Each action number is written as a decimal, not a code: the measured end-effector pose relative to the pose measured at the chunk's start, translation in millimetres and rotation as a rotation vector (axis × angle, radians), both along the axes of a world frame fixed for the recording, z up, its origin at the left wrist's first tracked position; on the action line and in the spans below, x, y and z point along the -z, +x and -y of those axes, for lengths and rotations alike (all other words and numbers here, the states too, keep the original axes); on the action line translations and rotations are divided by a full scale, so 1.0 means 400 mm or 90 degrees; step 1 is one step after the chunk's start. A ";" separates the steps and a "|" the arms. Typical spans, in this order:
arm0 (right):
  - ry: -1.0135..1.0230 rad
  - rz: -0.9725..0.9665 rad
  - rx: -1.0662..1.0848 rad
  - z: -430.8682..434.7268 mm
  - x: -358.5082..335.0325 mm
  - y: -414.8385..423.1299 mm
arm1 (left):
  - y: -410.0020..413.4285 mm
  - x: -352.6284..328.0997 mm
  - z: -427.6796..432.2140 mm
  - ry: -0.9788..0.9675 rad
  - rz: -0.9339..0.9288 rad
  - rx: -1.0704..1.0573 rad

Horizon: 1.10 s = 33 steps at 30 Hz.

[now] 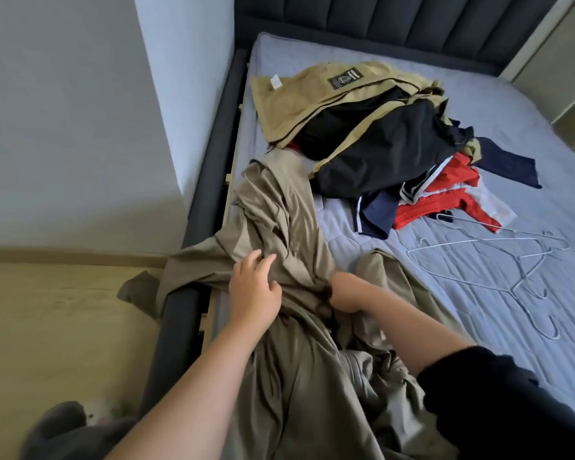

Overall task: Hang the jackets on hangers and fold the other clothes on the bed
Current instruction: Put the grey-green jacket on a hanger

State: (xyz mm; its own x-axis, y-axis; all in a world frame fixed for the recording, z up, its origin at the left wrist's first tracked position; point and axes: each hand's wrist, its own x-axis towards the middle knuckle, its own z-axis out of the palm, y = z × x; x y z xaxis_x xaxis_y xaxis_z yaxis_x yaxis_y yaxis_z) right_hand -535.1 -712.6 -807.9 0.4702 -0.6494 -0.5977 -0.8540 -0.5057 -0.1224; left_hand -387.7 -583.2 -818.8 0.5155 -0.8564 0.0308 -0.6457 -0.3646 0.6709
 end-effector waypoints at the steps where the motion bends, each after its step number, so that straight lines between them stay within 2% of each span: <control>1: 0.028 0.004 -0.021 -0.008 0.002 -0.030 | -0.019 0.001 0.003 0.005 0.021 0.018; 2: 0.055 0.048 -0.010 -0.014 -0.003 -0.064 | -0.040 0.003 0.007 0.003 0.038 0.035; 4: 0.081 0.256 0.122 -0.021 -0.028 -0.131 | -0.090 0.006 0.021 -0.004 0.061 0.071; 6: 0.015 0.495 0.341 -0.005 -0.043 -0.188 | -0.143 -0.001 0.047 -0.013 0.060 0.088; 7: -0.050 0.568 0.444 0.010 -0.039 -0.216 | -0.170 -0.008 0.063 -0.019 0.067 0.091; 9: -0.171 0.593 0.584 0.036 -0.023 -0.270 | -0.227 -0.027 0.099 -0.029 0.107 0.123; 10: -0.188 0.585 0.638 0.047 -0.012 -0.293 | -0.257 -0.036 0.119 -0.026 0.121 0.163; 12: -0.084 0.643 0.795 0.073 0.019 -0.328 | -0.318 -0.045 0.159 0.009 0.131 0.265; 14: 0.165 0.800 0.978 0.096 0.042 -0.363 | -0.368 -0.042 0.188 0.055 0.116 0.328; 16: 0.352 0.892 1.095 0.111 0.053 -0.402 | -0.396 -0.025 0.200 0.095 0.074 0.336; 18: 0.429 0.966 1.147 0.124 0.066 -0.435 | -0.399 0.001 0.193 0.148 0.056 0.340; 20: 0.448 1.062 1.185 0.135 0.082 -0.456 | -0.386 0.028 0.172 0.179 0.053 0.345; 23: 0.483 1.199 1.200 0.159 0.095 -0.469 | -0.364 0.054 0.142 0.172 0.064 0.338; 26: 0.511 1.271 1.194 0.184 0.091 -0.465 | -0.351 0.058 0.127 0.180 0.058 0.340; 30: 0.496 1.257 1.188 0.213 0.081 -0.448 | -0.339 0.037 0.125 0.174 0.004 0.350; 33: 0.407 1.194 1.191 0.220 0.071 -0.446 | -0.329 0.016 0.130 0.184 -0.041 0.358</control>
State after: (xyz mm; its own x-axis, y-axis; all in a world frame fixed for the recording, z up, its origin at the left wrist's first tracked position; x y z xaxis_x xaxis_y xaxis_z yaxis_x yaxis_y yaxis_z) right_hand -713.5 -800.5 -836.4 -0.0091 -0.7547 -0.6560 0.7789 0.4061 -0.4779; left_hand -519.5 -635.2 -825.4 -0.0224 -0.9657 -0.2587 -0.7530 -0.1539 0.6398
